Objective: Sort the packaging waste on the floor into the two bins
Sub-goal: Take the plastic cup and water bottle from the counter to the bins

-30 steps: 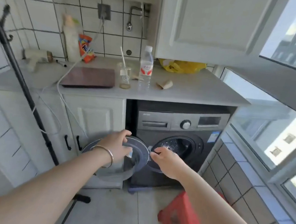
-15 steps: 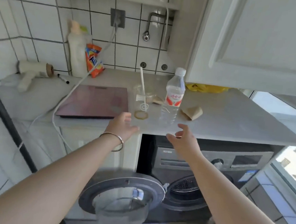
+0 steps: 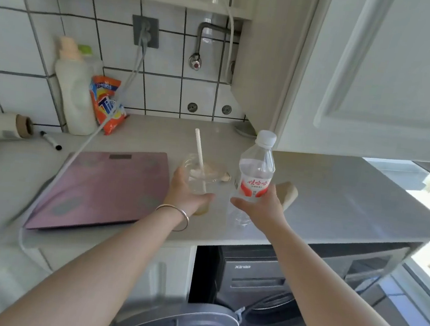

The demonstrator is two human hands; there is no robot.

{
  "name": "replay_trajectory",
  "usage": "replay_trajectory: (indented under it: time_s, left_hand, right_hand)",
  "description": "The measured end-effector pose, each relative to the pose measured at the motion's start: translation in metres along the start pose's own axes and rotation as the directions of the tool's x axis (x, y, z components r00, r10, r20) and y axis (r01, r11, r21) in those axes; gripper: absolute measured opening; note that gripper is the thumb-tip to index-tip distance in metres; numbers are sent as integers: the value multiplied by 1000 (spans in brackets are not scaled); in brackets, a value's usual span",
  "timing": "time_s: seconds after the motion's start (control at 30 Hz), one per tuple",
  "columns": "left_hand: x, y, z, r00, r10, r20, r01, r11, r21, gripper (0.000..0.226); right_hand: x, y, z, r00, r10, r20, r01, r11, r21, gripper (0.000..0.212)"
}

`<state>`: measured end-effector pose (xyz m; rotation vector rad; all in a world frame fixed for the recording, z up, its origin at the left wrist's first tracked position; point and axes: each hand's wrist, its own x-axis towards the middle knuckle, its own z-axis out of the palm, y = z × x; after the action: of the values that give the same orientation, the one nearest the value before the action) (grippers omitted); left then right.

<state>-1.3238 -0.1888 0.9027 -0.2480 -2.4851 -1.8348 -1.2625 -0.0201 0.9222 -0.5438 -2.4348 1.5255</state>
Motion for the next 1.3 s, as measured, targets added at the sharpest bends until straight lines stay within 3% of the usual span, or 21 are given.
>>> replay_trajectory:
  time_s: [0.17,0.33,0.4,0.5,0.6,0.73,0.9,1.1,1.23,1.3]
  left_hand:
    - [9,1,12,999,-26,22,28,995,-99,109]
    - [5,13,32,985,101,141,-83,988,-132,89]
    - [-3,23,43,963,157,219,-125,980,-153,93]
    - [-23,39,68,909,204,365,-153,975,-164,105]
    - [-54,51,106,796,287,533,-210,957,-201,91]
    - [-124,57,170,549,384,743,-264,922,-282,66]
    - [-266,54,238,259,364,895,-241,921,-305,78]
    - [-457,42,281,-67,252,965,-229,938,-261,83]
    - [-582,26,297,-220,168,961,-282,932,-227,90]
    - [-643,24,296,-279,131,951,-271,940,-209,90]
  right_hand:
    - [4,3,-1,999,-33,36,33,999,13,71]
    - [-12,7,-28,998,-36,-47,38,998,42,71]
    - [-26,15,-44,994,-34,-104,38,999,31,76]
    - [-58,33,-70,972,6,-235,4,999,43,77]
    - [-101,60,-97,917,85,-390,-53,994,94,81]
    - [-191,112,-131,768,259,-585,-189,965,179,81]
    - [-341,177,-169,511,459,-727,-264,889,375,64]
    - [-528,225,-183,145,599,-788,-232,794,561,40]
    - [-646,256,-179,-61,644,-762,-180,744,644,67]
    - [-700,267,-178,-118,653,-748,-132,737,663,69]
